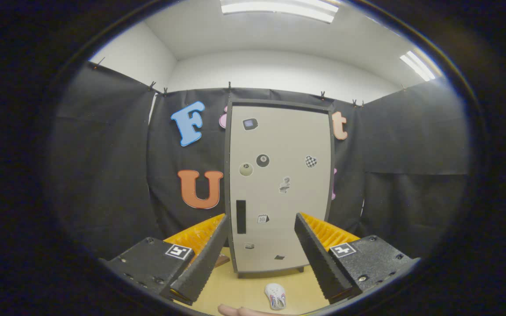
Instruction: Open the shoe cabinet door, grab the shoes and put them into the shoe cabinet, then close the shoe cabinet door.
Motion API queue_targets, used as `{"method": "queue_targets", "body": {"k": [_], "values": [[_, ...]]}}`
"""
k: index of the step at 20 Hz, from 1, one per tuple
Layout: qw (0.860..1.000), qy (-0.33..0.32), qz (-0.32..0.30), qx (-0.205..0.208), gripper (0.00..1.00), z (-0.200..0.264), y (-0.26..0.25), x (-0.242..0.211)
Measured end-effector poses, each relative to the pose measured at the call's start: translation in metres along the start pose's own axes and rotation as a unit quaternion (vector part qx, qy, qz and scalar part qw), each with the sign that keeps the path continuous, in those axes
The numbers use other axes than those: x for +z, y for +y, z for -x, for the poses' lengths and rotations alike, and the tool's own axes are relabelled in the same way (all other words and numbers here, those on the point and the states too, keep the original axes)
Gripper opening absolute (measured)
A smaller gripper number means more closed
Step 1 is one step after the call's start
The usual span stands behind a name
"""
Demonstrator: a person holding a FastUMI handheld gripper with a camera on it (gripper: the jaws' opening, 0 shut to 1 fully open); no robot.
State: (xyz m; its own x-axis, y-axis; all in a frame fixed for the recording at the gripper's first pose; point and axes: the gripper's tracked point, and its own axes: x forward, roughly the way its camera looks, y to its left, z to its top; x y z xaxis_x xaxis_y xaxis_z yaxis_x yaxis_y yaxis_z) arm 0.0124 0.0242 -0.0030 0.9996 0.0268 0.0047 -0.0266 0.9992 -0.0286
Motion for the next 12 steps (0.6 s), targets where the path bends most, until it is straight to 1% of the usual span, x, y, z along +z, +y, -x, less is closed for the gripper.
{"method": "queue_targets", "body": {"k": [5, 12], "values": [[1.0, 0.001, 0.003, 0.015, 0.99, -0.019, 0.009, -0.009], [0.999, 0.01, -0.003, 0.031, 0.99, -0.077, 0.016, -0.034]]}}
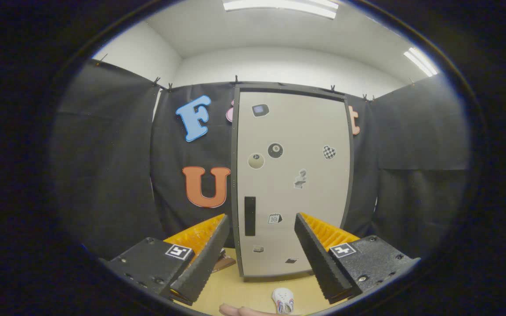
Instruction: Open the shoe cabinet door, grab the shoes and put them into the shoe cabinet, then close the shoe cabinet door.
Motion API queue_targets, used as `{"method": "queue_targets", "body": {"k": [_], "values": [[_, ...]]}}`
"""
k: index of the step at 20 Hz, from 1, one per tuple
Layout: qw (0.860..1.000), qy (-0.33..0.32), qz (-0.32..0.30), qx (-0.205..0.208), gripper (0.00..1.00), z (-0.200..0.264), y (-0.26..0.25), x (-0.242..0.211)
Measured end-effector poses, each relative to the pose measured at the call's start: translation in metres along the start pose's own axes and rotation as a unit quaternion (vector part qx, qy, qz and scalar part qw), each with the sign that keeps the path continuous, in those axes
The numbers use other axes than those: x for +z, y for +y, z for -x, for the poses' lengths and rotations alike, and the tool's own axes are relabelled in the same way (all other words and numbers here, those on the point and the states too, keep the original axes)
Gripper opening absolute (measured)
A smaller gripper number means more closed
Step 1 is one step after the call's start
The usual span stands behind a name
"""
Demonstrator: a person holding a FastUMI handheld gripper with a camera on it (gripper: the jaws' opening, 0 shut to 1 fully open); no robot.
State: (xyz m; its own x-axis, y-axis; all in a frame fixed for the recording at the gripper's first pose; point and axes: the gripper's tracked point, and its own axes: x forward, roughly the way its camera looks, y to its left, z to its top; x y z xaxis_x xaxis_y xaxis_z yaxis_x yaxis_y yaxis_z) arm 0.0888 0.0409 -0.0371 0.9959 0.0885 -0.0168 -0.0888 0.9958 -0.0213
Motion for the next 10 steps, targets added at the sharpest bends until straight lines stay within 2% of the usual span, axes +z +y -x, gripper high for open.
{"method": "queue_targets", "body": {"k": [6, 10], "values": [[1.0, -0.012, 0.021, 0.018, 0.99, -0.073, 0.004, -0.012], [0.999, -0.011, 0.032, 0.014, 0.99, -0.128, 0.009, -0.022]]}}
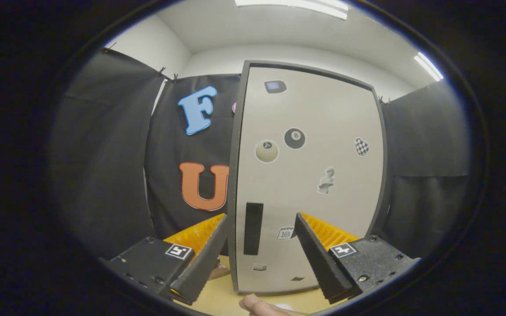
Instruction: Open the shoe cabinet door, grab the shoes and put them into the shoe cabinet, then close the shoe cabinet door.
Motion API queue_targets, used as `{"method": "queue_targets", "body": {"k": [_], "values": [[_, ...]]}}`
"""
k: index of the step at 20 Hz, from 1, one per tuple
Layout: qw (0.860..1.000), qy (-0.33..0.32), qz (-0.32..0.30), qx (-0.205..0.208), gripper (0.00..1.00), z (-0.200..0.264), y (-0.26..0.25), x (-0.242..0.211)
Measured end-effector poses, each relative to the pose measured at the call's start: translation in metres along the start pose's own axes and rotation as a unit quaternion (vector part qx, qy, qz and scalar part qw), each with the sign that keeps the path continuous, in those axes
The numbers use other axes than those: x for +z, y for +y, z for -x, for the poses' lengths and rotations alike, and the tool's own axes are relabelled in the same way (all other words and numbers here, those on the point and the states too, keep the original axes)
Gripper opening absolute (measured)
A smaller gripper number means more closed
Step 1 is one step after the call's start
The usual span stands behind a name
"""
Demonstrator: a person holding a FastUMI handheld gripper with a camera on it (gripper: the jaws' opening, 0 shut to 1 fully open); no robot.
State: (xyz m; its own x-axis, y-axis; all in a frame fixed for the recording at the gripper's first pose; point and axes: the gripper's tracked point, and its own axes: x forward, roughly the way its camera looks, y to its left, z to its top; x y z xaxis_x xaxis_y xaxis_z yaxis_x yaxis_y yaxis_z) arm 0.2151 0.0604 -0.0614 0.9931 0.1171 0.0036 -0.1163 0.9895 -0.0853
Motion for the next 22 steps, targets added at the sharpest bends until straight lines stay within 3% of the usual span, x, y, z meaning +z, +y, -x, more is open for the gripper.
{"method": "queue_targets", "body": {"k": [8, 10, 14, 17, 22], "values": [[0.995, 0.09, -0.033, -0.004, 0.98, -0.072, -0.002, -0.06], [0.995, 0.094, -0.04, 0.021, 0.97, -0.081, 0.005, -0.061], [0.993, 0.094, -0.063, 0.034, 0.61, -0.083, 0.013, -0.062], [0.994, 0.092, -0.048, 0.018, 0.34, -0.084, 0.011, -0.063], [0.993, 0.106, -0.049, 0.022, 0.28, -0.062, 0.01, -0.063]]}}
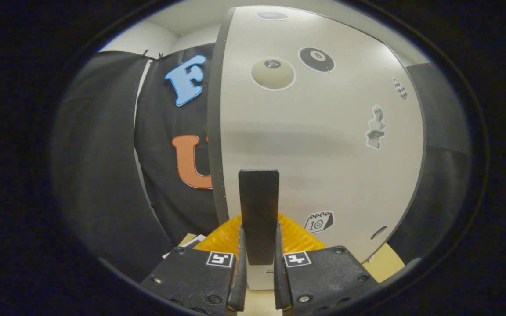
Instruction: Open the shoe cabinet door, grab the shoes and put them into the shoe cabinet, then close the shoe cabinet door.
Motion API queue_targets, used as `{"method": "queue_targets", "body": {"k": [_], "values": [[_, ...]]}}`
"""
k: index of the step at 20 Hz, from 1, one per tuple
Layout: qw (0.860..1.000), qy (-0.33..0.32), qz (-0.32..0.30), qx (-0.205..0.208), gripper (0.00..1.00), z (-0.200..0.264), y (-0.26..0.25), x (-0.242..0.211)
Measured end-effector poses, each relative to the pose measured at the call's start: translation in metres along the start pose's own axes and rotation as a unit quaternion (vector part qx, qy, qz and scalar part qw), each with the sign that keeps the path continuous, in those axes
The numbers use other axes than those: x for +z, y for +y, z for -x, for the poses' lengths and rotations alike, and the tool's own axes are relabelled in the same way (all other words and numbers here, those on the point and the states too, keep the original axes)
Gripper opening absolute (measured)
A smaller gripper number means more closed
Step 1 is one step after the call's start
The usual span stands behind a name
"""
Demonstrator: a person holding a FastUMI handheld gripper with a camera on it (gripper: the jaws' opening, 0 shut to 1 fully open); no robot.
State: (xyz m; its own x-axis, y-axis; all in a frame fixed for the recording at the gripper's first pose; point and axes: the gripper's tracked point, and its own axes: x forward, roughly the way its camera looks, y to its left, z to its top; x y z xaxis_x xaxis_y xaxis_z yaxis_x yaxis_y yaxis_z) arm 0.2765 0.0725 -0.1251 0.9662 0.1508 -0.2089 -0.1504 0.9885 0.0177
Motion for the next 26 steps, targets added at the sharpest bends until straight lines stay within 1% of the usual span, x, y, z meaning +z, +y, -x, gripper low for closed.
{"method": "queue_targets", "body": {"k": [6, 11, 13, 16, 20, 24, 26], "values": [[1.0, -0.006, 0.014, 0.006, 0.28, 0.05, -0.014, -0.012], [1.0, -0.002, 0.02, 0.019, 0.28, 0.099, -0.034, -0.02], [0.999, -0.008, 0.027, 0.029, 0.28, 0.106, -0.038, -0.022], [0.998, -0.017, 0.037, 0.049, 0.28, 0.128, -0.046, -0.025], [0.995, -0.021, 0.039, 0.087, 0.27, 0.146, -0.062, -0.028], [0.991, -0.015, 0.022, 0.132, 0.27, 0.163, -0.079, -0.03], [0.99, -0.008, 0.015, 0.142, 0.26, 0.169, -0.087, -0.03]]}}
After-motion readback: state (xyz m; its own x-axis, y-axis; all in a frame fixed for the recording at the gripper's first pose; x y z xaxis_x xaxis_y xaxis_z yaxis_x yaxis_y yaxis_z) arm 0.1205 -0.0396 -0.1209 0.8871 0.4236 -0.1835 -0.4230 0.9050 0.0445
